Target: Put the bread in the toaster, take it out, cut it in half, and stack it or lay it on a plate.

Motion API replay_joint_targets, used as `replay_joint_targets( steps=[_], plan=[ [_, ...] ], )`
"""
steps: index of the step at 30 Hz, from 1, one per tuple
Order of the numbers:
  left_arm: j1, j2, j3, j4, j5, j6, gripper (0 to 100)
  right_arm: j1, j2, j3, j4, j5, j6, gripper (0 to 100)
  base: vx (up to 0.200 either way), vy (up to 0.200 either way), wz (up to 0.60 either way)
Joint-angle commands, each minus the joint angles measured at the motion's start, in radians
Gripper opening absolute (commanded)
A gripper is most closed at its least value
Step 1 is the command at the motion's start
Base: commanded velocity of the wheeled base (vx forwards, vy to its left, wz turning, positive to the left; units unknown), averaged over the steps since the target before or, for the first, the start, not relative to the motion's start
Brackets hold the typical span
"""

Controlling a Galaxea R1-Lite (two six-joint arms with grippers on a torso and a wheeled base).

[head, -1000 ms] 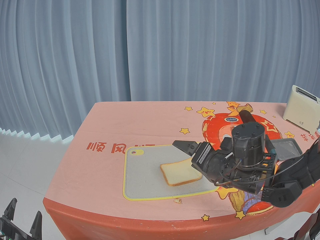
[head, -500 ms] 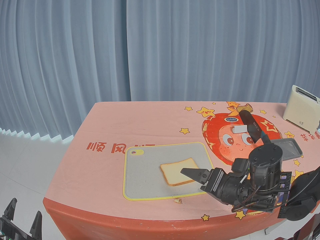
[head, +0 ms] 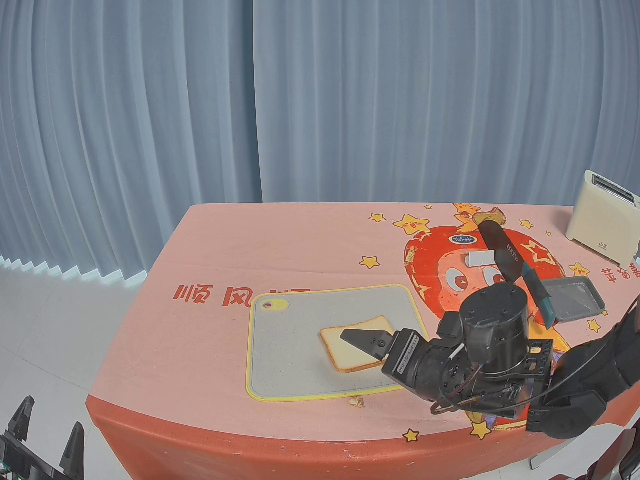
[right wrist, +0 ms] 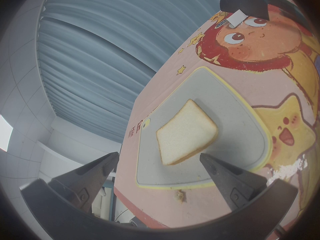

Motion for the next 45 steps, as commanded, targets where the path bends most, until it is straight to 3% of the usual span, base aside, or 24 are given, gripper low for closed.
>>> replay_joint_targets(
  steps=[1, 6, 14, 20, 26, 31, 34, 37, 45],
  plan=[
    [0.000, 0.002, 0.018, 0.000, 0.000, 0.000, 100, -0.004, 0.046, -0.027, -0.002, -0.006, -0.005, 100, 0.000, 0.000, 0.00],
    [0.000, 0.002, 0.018, 0.000, 0.000, 0.000, 100, -0.011, 0.077, -0.074, -0.003, -0.009, -0.010, 100, 0.000, 0.000, 0.00],
    [0.000, 0.002, 0.018, 0.000, 0.000, 0.000, 100, -0.005, 0.054, -0.065, -0.025, -0.010, -0.010, 100, 0.000, 0.000, 0.00],
    [0.000, 0.002, 0.018, 0.000, 0.000, 0.000, 100, 0.036, -0.152, 0.055, -0.023, -0.007, -0.031, 100, 0.000, 0.000, 0.00],
    [0.000, 0.002, 0.018, 0.000, 0.000, 0.000, 100, -0.014, -0.367, 0.159, -0.011, 0.014, -0.200, 100, 0.000, 0.000, 0.00],
    [0.000, 0.002, 0.018, 0.000, 0.000, 0.000, 100, -0.112, -0.413, 0.196, -0.020, 0.026, -0.472, 100, 0.000, 0.000, 0.00],
    [0.000, 0.002, 0.018, 0.000, 0.000, 0.000, 100, -0.149, -0.411, 0.202, -0.023, 0.028, -0.599, 100, 0.000, 0.000, 0.00],
    [0.000, 0.002, 0.018, 0.000, 0.000, 0.000, 100, -0.162, -0.425, 0.203, -0.025, 0.025, -0.650, 100, 0.000, 0.000, 0.00],
    [0.000, 0.002, 0.018, 0.000, 0.000, 0.002, 100, -0.195, -0.548, 0.220, -0.011, 0.034, -0.663, 100, 0.000, 0.000, 0.00]
  ],
)
